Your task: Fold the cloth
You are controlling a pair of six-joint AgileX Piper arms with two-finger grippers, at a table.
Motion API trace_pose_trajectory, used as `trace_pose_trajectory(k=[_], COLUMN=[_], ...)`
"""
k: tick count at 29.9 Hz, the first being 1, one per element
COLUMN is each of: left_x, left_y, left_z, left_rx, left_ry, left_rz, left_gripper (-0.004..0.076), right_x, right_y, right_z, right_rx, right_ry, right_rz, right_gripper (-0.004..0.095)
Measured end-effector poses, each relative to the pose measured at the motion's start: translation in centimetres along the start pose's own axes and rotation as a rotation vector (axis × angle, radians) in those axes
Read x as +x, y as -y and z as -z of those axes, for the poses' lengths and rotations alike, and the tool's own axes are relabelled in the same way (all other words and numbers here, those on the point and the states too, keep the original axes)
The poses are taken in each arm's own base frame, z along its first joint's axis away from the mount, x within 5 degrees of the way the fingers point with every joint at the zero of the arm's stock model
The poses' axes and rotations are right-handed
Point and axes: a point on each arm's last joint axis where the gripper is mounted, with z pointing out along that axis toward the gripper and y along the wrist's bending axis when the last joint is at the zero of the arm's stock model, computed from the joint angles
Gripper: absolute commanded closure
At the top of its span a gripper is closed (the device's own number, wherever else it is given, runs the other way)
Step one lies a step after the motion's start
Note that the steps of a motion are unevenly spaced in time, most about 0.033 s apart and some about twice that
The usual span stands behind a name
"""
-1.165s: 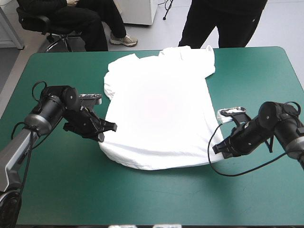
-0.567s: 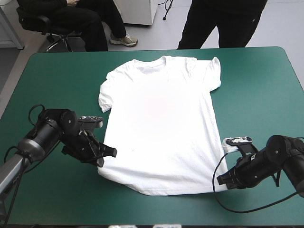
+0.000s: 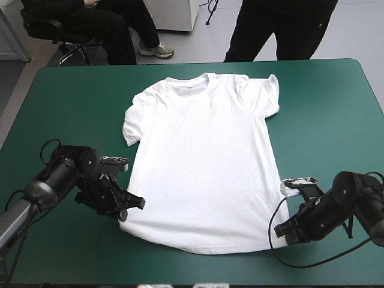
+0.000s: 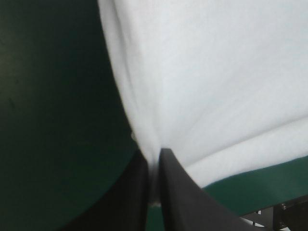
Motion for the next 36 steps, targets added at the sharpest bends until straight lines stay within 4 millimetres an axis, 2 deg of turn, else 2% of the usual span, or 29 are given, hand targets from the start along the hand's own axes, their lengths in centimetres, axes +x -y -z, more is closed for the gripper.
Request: trace_pose_trajectory(k=[3, 5, 7, 11, 13, 21, 24, 26, 29, 36], left_x=[-0.1, 0.0, 0.0, -0.5, -1.0, -3.5, -4.4, -5.3, -7.0, -11.6], left_y=[0.0, 0.0, 0.0, 0.3, 0.7, 1.8, 1.8, 1.7, 1.5, 0.8], left_z=[-0.1, -0.1, -0.1, 1.2, 2.8, 12.1, 13.7, 13.4, 11.9, 6.6], left_rx=[-0.001, -0.001, -0.001, 0.004, 0.009, -0.079, -0.114, -0.129, -0.139, -0.152], left_ry=[-0.004, -0.005, -0.005, 0.041, 0.104, 0.444, 0.509, 0.504, 0.463, 0.361], left_rz=[-0.006, -0.006, -0.006, -0.009, -0.021, -0.043, -0.036, -0.031, -0.019, 0.004], left_gripper=[0.0335, 0.0248, 0.0204, 0.0198, 0.0198, 0.0198, 0.0198, 0.0198, 0.0198, 0.0199], right_x=[-0.1, 0.0, -0.2, -1.3, -2.0, -6.4, -8.5, -9.8, -11.6, -14.7], right_y=[0.1, 0.3, 0.4, 0.4, 0.2, -0.2, 0.1, 0.3, 0.5, 1.1], right_z=[-0.1, -0.1, 0.1, 1.9, 3.2, 9.0, 10.1, 10.5, 10.9, 11.1], right_rx=[0.006, 0.021, 0.044, 0.094, 0.118, 0.244, 0.28, 0.292, 0.299, 0.315], right_ry=[-0.012, -0.016, -0.012, 0.048, 0.097, 0.383, 0.407, 0.413, 0.419, 0.42], right_rz=[0.001, 0.007, 0.019, 0.049, 0.053, 0.081, 0.089, 0.09, 0.093, 0.116], right_gripper=[0.0345, 0.0316, 0.0317, 0.0317, 0.0318, 0.0317, 0.0317, 0.0318, 0.0318, 0.0318])
